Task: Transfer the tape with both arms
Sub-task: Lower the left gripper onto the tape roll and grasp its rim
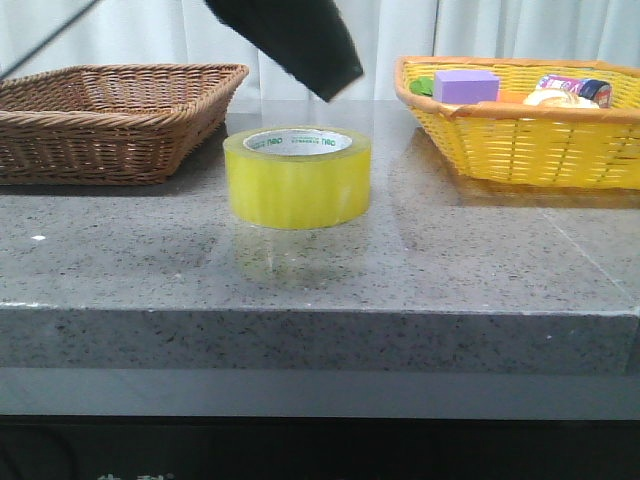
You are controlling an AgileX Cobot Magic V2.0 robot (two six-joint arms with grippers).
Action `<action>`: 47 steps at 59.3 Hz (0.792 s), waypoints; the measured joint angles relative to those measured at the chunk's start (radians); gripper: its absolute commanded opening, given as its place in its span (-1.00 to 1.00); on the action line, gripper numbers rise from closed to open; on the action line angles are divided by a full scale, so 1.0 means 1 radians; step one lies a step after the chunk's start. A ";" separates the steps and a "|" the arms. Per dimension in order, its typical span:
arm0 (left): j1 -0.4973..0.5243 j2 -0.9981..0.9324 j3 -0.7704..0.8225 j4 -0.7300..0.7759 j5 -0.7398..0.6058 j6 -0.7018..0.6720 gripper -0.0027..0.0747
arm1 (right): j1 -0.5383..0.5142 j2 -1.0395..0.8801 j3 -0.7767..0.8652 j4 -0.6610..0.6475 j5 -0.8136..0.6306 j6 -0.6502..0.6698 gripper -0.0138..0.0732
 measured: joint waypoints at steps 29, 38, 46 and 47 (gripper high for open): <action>-0.026 0.283 -0.248 0.169 0.122 -0.239 0.53 | 0.000 0.000 0.000 0.000 0.000 0.000 0.22; -0.026 0.345 -0.283 0.178 0.129 -0.267 0.53 | 0.000 0.000 0.000 0.000 0.000 0.000 0.22; -0.026 0.377 -0.287 0.188 0.133 -0.273 0.48 | 0.000 0.000 0.000 0.000 0.000 0.000 0.22; -0.026 0.379 -0.287 0.190 0.137 -0.273 0.46 | 0.000 0.000 0.000 0.000 0.000 0.000 0.22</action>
